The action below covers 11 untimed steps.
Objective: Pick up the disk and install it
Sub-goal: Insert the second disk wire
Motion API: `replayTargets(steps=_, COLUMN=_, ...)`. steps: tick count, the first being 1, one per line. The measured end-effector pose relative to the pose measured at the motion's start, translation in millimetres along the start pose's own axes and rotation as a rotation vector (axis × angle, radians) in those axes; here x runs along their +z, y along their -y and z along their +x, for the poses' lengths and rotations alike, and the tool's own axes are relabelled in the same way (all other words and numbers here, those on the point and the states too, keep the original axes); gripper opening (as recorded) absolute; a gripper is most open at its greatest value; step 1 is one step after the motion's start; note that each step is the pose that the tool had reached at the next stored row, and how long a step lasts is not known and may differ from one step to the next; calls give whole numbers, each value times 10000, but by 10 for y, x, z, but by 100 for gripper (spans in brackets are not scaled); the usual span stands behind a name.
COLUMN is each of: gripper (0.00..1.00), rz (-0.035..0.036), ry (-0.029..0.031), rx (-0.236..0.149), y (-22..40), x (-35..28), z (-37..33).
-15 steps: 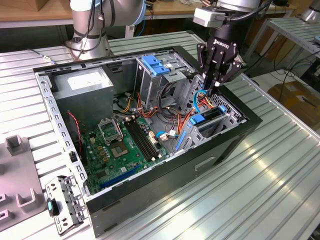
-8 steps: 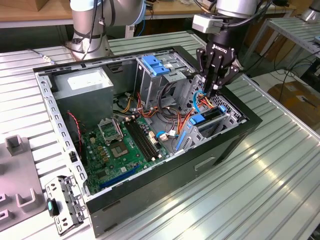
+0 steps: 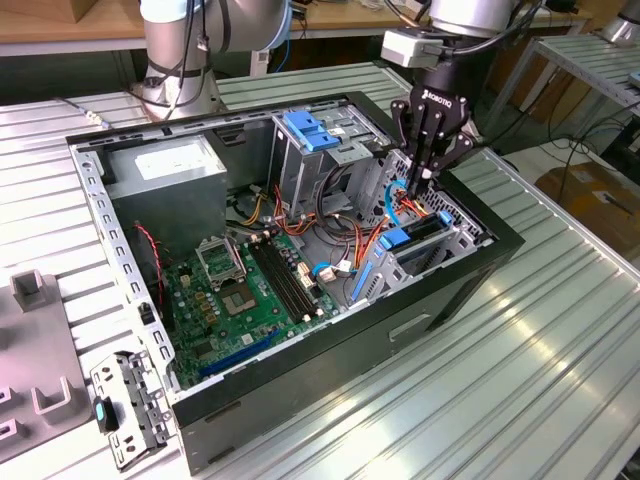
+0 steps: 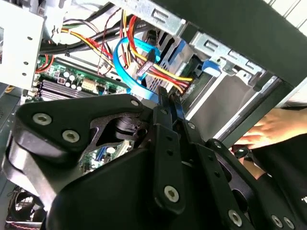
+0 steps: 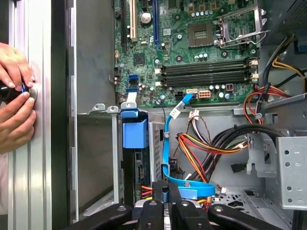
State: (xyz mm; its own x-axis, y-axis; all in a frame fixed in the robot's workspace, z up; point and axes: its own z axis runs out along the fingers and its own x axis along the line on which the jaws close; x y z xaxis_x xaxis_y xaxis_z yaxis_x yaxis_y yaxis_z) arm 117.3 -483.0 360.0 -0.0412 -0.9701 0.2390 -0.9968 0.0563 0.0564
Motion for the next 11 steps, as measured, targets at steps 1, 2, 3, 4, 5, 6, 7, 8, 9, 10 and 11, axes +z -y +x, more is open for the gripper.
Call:
replayTargets(steps=1, gripper=16, rz=10, ry=1, rx=2, y=-22, x=2, z=2)
replayTargets(steps=2, gripper=16, rz=20, ry=1, rx=4, y=-44, x=3, z=4)
replayTargets(steps=3, gripper=16, rz=37, ry=2, rx=8, y=-74, x=6, z=7)
replayTargets(steps=4, gripper=16, rz=45, ry=3, rx=10, y=-89, x=8, z=9)
replayTargets(steps=5, gripper=16, rz=56, ry=4, rx=13, y=-104, x=10, z=12)
replayTargets(steps=6, gripper=16, rz=64, ry=4, rx=15, y=-113, x=11, z=15)
replayTargets(steps=7, gripper=16, rz=71, ry=6, rx=17, y=-118, x=13, z=20)
replayTargets(steps=8, gripper=16, rz=74, ry=31, rx=15, y=-120, x=16, z=28)
replayTargets(steps=9, gripper=16, rz=75, ry=82, rx=13, y=-121, x=19, z=39)
replayTargets(steps=10, gripper=16, rz=76, ry=165, rx=9, y=-124, x=23, z=55)
replayTargets(steps=11, gripper=16, rz=76, ry=256, rx=5, y=-126, x=28, z=72)
